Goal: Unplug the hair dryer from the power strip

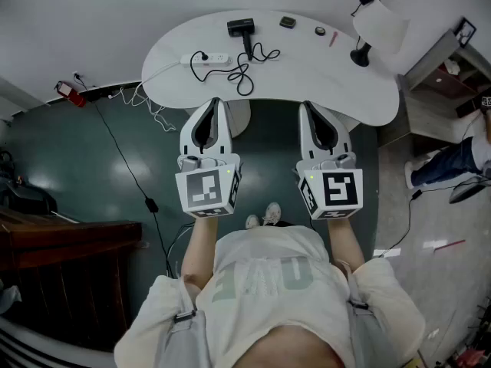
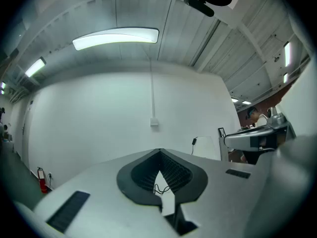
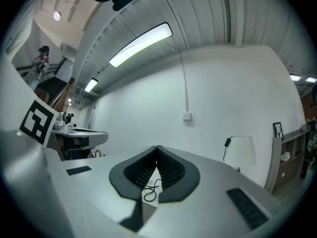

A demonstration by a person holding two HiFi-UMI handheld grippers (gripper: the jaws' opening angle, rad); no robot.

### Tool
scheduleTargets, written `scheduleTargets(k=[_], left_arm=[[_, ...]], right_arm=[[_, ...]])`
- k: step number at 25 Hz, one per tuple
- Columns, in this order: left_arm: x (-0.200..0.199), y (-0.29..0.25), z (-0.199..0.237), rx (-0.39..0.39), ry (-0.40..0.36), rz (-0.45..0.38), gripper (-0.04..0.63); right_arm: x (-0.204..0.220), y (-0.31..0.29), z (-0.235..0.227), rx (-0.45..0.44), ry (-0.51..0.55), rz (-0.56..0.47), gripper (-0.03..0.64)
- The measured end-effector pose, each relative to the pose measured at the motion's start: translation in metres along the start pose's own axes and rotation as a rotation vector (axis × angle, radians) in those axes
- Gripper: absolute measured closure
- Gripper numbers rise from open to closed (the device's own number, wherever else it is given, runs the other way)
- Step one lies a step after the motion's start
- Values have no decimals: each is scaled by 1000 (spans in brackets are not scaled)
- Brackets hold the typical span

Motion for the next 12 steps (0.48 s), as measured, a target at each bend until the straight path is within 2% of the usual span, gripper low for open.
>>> scheduleTargets(k=[9, 12], left_arm=[[-4, -2, 4, -26, -14, -14, 583], [-4, -6, 5, -42, -4, -17, 583]], right_arm=[[5, 0, -5, -11, -21, 1, 597], [7, 1, -12, 12, -19, -8, 597]])
Point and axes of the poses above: the fingertips, and each gripper's own axes: y backward along the fingers, z to its left, x out of its underside, the point moved 7 cm from there along y, backward along the fingers, and after that the axes turned 9 degrees about -x, right-handed, at the moved point
